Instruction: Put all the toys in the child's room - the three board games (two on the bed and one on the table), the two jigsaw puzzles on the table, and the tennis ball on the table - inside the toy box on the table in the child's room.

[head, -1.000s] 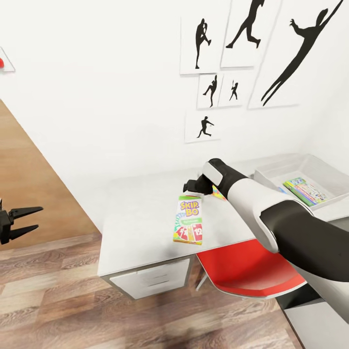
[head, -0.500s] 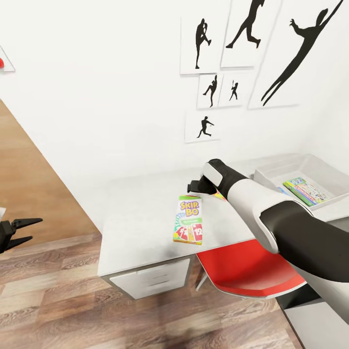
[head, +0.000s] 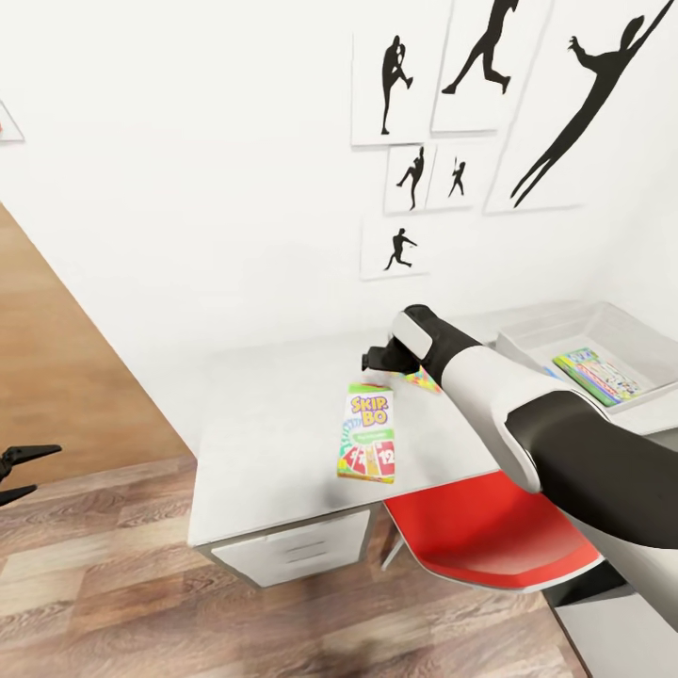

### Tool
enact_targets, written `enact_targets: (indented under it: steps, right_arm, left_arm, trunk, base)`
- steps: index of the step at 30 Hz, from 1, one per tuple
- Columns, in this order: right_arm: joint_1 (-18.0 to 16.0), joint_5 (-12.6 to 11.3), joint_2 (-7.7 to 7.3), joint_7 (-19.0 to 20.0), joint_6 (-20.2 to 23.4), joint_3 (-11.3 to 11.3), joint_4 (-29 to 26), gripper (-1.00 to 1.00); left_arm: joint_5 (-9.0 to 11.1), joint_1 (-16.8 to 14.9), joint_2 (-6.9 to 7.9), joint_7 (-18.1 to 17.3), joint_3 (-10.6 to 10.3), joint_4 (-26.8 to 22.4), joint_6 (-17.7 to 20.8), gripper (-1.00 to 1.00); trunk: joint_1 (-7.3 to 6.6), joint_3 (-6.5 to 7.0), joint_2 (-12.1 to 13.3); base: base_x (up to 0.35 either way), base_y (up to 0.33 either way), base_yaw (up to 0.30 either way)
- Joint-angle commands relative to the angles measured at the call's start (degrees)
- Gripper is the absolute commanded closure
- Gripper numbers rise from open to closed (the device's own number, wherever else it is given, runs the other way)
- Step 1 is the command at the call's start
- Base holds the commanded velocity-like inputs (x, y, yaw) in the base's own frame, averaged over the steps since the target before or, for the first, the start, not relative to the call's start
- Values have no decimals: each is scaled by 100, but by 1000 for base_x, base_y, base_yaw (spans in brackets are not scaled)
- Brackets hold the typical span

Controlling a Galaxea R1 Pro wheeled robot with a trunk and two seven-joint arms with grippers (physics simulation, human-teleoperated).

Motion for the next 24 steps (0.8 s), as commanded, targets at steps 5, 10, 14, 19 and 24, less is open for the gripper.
enact_targets:
  steps: [5,10,14,19,24]
  right_arm:
    - [-4,-72,0,-45,14,26,-24,-100]
    - [3,-76,0,-47,18,17,-28,-100]
    - [6,-76,0,-45,15,16,-29,-100]
    - [17,-72,0,-57,-1,15,-29,-100]
    - [33,-69,0,-72,-29,18,-24,-100]
  left_arm:
    - [-67,-7,-29,-58,11,30,24,-100]
    - [-72,-6,-49,-53,6,161,23,-100]
    - [-75,-6,-54,-50,6,202,22,-100]
    - [-76,-6,-56,-49,3,219,22,-100]
    - [-78,-6,-57,-43,2,241,19,-100]
  trunk:
    - [4,-10,-11]
    - [4,-10,-11]
    - [4,-10,-11]
    - [4,-10,-11]
    - [4,-10,-11]
  base:
    - [42,12,0]
    - [8,124,0]
    - [2,107,0]
    - [0,173,0]
    - [0,260,0]
